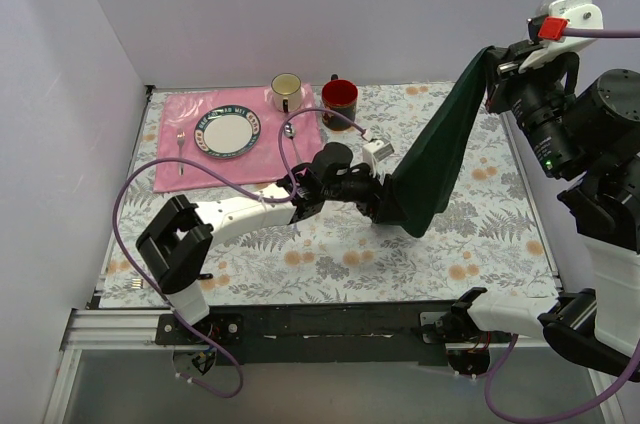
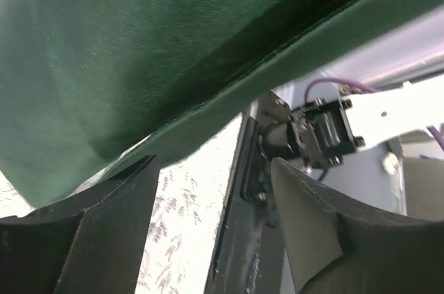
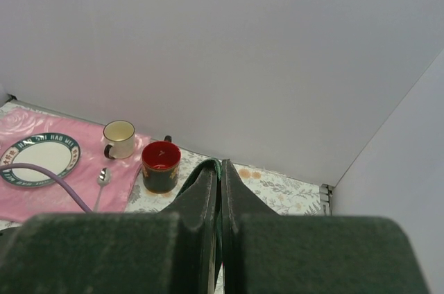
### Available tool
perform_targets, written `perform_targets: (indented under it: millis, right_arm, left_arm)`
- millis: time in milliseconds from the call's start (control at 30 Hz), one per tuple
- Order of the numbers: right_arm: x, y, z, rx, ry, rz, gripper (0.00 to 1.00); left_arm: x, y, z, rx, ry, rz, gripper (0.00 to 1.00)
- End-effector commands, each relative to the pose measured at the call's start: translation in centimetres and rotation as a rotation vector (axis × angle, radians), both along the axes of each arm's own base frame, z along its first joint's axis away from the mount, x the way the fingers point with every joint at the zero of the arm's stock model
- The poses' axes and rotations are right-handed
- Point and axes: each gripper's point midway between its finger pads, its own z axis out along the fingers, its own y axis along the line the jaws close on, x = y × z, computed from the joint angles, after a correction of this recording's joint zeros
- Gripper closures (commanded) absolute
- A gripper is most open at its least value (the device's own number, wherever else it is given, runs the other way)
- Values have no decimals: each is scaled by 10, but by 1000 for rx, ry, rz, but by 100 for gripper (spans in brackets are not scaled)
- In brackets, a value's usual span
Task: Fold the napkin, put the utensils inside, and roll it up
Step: Flatten the napkin out
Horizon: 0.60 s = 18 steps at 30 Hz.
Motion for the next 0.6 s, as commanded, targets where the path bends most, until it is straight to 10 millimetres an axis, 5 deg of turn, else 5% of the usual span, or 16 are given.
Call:
perform_targets:
  millis: [0, 267, 400, 567]
  right_arm:
    - [-4, -3, 22, 48, -73, 2, 99]
    - [-2, 4, 20, 39, -68, 25, 99]
    - [1, 7, 18, 37, -58, 32, 99]
    - [1, 12, 13, 37, -50, 52, 99]
  left_arm:
    - [17, 1, 40, -70, -140, 72, 33]
    - [34, 26, 64, -12, -318, 177, 26]
    - [36, 39, 80, 7, -395, 194, 14]
    - [36, 23, 58, 46, -328, 98, 4]
